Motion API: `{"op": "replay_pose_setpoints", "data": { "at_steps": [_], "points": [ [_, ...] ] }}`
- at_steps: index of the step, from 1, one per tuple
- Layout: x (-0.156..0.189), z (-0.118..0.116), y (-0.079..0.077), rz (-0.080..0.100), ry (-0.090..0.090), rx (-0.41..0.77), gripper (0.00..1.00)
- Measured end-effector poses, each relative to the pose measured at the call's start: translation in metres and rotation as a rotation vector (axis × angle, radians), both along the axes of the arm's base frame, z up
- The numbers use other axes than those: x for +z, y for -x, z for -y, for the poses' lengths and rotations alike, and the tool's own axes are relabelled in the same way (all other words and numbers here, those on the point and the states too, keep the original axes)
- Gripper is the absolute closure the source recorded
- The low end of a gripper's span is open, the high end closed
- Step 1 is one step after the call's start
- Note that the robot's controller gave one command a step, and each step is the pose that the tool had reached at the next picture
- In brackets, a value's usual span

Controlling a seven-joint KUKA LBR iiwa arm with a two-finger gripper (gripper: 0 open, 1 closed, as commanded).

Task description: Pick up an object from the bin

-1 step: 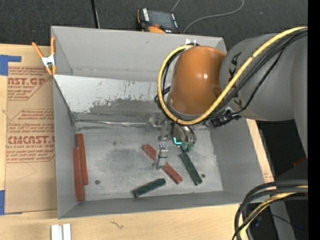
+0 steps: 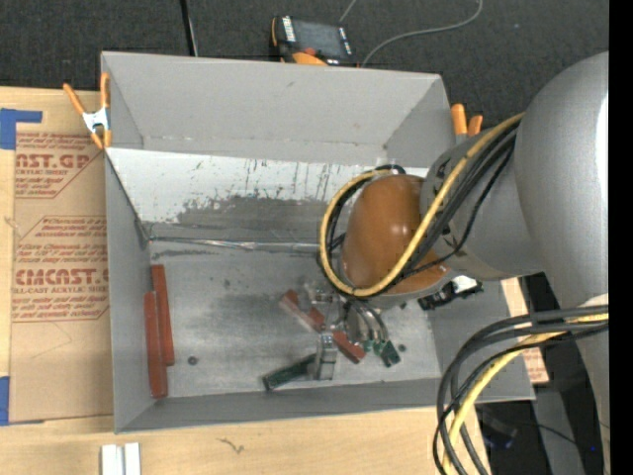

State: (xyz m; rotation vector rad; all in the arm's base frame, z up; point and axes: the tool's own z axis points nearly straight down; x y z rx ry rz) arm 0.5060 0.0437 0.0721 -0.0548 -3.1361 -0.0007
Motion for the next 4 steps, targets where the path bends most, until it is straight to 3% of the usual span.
{"op": "replay_pose_setpoints", "data": {
  "at_steps": [1,2,3,4],
  "points": [
    [-0.001,0.006,0.020,0.013,-0.001,0.084,0.00],
    [-0.001,-0.034,0.021,0.013,-0.001,0.120,0.00],
    [0.002,-0.033,0.019,0.018,-0.003,0.117,1.00],
    [-0.001,-0.033,0.021,0.012,-0.002,0.116,0.00]
  ]
}}
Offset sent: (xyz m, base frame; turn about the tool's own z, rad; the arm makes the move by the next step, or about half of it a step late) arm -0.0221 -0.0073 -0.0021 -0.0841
